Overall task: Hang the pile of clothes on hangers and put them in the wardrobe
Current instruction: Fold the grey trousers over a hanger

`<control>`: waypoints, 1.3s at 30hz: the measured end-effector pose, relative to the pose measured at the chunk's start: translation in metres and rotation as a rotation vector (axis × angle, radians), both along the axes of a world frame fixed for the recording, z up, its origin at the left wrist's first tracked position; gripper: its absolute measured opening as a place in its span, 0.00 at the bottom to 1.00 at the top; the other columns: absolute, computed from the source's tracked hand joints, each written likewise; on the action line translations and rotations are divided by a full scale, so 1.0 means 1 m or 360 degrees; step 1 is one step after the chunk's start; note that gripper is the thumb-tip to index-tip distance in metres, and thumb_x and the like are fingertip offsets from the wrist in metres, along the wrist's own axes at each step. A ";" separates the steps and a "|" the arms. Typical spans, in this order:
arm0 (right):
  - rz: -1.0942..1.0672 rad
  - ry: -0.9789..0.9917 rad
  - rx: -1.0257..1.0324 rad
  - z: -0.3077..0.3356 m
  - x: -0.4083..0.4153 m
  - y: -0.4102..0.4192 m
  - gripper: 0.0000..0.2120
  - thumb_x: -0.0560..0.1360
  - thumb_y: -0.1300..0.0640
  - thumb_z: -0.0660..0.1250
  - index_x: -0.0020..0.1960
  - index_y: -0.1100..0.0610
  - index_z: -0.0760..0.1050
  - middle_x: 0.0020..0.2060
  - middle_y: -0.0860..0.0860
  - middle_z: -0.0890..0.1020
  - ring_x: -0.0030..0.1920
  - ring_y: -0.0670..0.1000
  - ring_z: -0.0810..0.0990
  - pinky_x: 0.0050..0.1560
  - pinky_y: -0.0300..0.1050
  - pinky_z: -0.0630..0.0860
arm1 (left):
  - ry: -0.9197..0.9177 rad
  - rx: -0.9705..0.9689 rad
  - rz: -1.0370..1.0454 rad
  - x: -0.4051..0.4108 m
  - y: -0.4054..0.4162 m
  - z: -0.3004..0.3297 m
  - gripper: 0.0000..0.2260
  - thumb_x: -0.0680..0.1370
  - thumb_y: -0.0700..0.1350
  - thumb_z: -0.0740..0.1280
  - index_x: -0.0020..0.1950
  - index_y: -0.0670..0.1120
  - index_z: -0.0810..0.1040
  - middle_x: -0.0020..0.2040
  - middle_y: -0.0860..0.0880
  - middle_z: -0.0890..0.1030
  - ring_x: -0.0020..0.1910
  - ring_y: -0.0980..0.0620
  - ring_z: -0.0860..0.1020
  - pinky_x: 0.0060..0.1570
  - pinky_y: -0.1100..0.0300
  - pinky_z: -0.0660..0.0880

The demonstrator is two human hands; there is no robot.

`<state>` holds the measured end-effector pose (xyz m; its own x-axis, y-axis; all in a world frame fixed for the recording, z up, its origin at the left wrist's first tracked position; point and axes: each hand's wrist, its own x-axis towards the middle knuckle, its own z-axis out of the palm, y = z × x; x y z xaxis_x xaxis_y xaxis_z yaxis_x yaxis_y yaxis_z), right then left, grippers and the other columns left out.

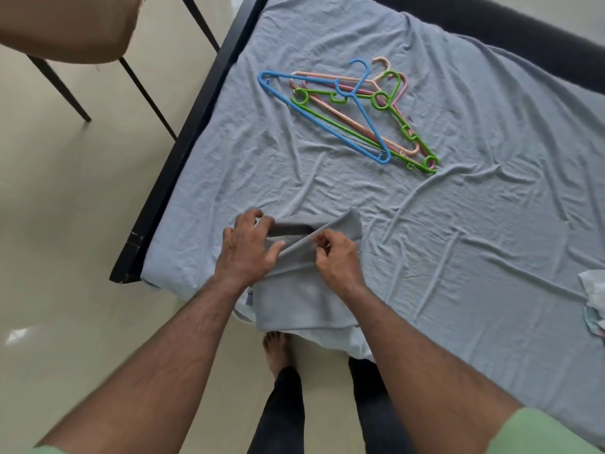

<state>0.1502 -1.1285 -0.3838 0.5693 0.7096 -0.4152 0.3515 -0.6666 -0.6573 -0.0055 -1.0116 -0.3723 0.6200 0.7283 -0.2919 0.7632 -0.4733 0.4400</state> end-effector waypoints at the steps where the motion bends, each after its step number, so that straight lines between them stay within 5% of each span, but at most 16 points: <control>1: 0.0011 0.0021 -0.0001 0.001 0.006 0.003 0.09 0.76 0.65 0.65 0.52 0.58 0.81 0.48 0.50 0.82 0.49 0.49 0.79 0.55 0.44 0.77 | 0.0000 0.0005 -0.0009 0.007 0.005 0.002 0.20 0.77 0.55 0.70 0.64 0.47 0.75 0.64 0.48 0.72 0.64 0.46 0.71 0.60 0.46 0.68; 5: -0.0026 0.0100 0.0052 0.002 0.026 0.023 0.10 0.76 0.66 0.65 0.52 0.57 0.82 0.48 0.49 0.83 0.47 0.45 0.80 0.52 0.33 0.75 | -0.0035 0.0014 -0.0052 0.037 0.017 0.008 0.18 0.78 0.51 0.70 0.64 0.46 0.76 0.61 0.47 0.76 0.62 0.45 0.73 0.60 0.46 0.70; 9: -0.0030 0.0047 0.0068 -0.003 0.053 0.040 0.10 0.75 0.64 0.65 0.49 0.53 0.82 0.47 0.49 0.83 0.45 0.48 0.81 0.51 0.42 0.78 | -0.0054 -0.0079 -0.0054 0.073 0.027 0.009 0.16 0.79 0.49 0.69 0.65 0.45 0.75 0.60 0.47 0.77 0.61 0.45 0.74 0.62 0.47 0.69; 16: -0.0013 0.0012 0.0033 0.002 0.113 0.051 0.09 0.77 0.64 0.65 0.51 0.54 0.82 0.48 0.46 0.82 0.47 0.47 0.80 0.50 0.42 0.77 | -0.0034 -0.0201 -0.0004 0.127 0.040 0.009 0.14 0.79 0.49 0.69 0.63 0.46 0.76 0.56 0.47 0.79 0.54 0.46 0.79 0.57 0.47 0.75; 26: 0.0017 -0.0275 -0.0053 -0.020 0.229 0.106 0.11 0.78 0.62 0.63 0.54 0.55 0.82 0.54 0.57 0.83 0.57 0.58 0.81 0.58 0.51 0.77 | -0.0054 -0.0404 0.0088 0.205 0.075 0.000 0.10 0.80 0.50 0.69 0.59 0.49 0.76 0.50 0.50 0.78 0.46 0.49 0.78 0.51 0.51 0.77; 32: 0.0105 -0.0357 -0.0309 -0.036 0.268 0.145 0.18 0.79 0.62 0.63 0.68 0.56 0.74 0.64 0.59 0.78 0.64 0.61 0.76 0.60 0.50 0.74 | -0.0059 -0.0430 0.0085 0.211 0.082 -0.010 0.10 0.80 0.50 0.69 0.58 0.50 0.76 0.48 0.51 0.78 0.44 0.50 0.78 0.49 0.52 0.77; 39: 0.0279 -0.0540 -0.0499 -0.057 0.262 0.153 0.17 0.78 0.65 0.62 0.67 0.57 0.74 0.63 0.59 0.74 0.63 0.63 0.76 0.60 0.54 0.74 | -0.0032 -0.0445 0.0164 0.191 0.080 -0.019 0.10 0.80 0.50 0.69 0.59 0.49 0.76 0.49 0.51 0.78 0.43 0.53 0.77 0.47 0.56 0.74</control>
<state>0.4126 -0.9753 -0.4408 0.5924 0.6773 -0.4362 0.6357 -0.7256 -0.2634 0.1853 -0.9313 -0.3916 0.5546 0.6808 -0.4784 0.7907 -0.2522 0.5578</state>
